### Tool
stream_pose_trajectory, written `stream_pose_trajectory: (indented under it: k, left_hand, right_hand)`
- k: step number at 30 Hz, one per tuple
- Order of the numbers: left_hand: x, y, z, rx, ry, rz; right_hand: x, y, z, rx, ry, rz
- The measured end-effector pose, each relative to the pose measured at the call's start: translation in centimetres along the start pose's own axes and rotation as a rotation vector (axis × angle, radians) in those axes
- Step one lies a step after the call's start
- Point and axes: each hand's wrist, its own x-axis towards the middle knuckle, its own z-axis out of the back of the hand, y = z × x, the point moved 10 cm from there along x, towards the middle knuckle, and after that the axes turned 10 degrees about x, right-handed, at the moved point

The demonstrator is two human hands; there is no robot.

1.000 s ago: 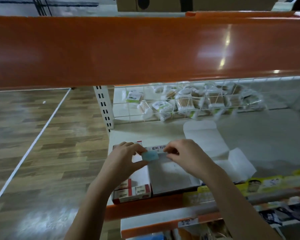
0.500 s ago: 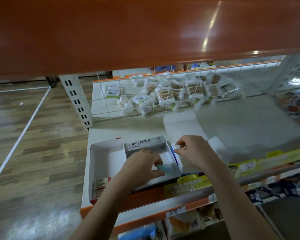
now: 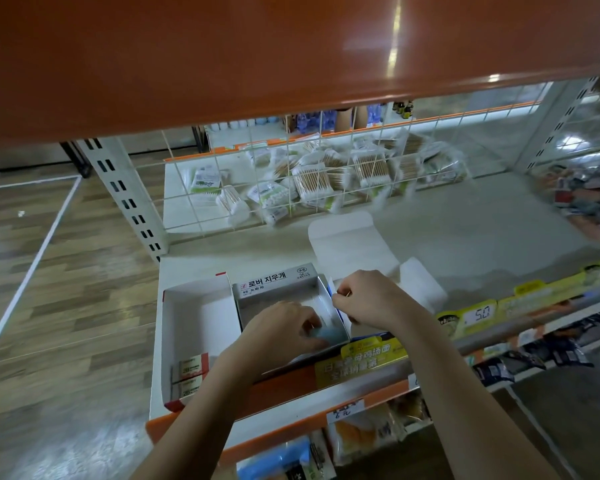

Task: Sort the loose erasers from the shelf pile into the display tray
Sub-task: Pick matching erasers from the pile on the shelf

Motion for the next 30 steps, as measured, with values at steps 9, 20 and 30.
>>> stream_pose_trajectory:
  k: [9,20,30]
  left_hand:
    - [0.5,-0.4,-0.6,-0.052,0.017,-0.014]
    - [1.1,-0.5,-0.3,0.037,-0.022,0.042]
    - [3.9,-3.4,8.5,0.2,-0.221,-0.1]
  right_hand:
    - [0.6,-0.5,-0.2,0.003,-0.028,0.016]
    - [0.6,-0.8,-0.2,0.073,0.019,0.02]
    - [-1.4,-1.2,6.0,-0.039,-0.238,0.054]
